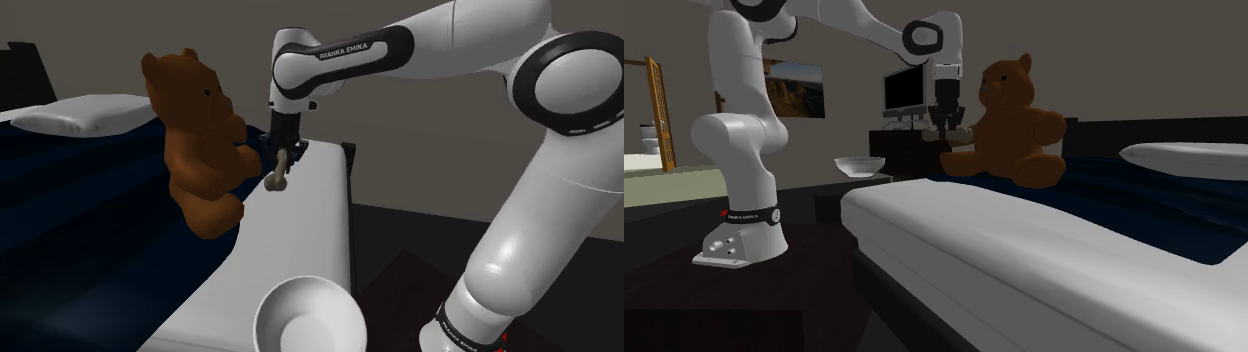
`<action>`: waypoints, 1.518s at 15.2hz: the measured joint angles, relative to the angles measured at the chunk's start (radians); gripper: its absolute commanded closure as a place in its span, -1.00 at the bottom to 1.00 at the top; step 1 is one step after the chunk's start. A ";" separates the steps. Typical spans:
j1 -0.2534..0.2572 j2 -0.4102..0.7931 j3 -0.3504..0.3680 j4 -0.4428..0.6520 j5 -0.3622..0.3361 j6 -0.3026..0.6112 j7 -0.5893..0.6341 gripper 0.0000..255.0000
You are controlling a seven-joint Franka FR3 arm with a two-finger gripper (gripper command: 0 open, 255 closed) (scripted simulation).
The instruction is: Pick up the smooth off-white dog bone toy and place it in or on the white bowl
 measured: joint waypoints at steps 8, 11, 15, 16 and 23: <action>0.066 -0.236 0.057 -0.252 0.082 0.031 0.082 1.00; 0.101 -0.313 0.089 -0.315 0.118 0.026 0.128 1.00; 0.148 -0.424 0.122 -0.396 0.169 0.006 0.179 1.00; 0.158 -0.442 0.131 -0.410 0.179 0.006 0.192 1.00; 0.252 -0.578 0.216 -0.502 0.271 -0.015 0.311 1.00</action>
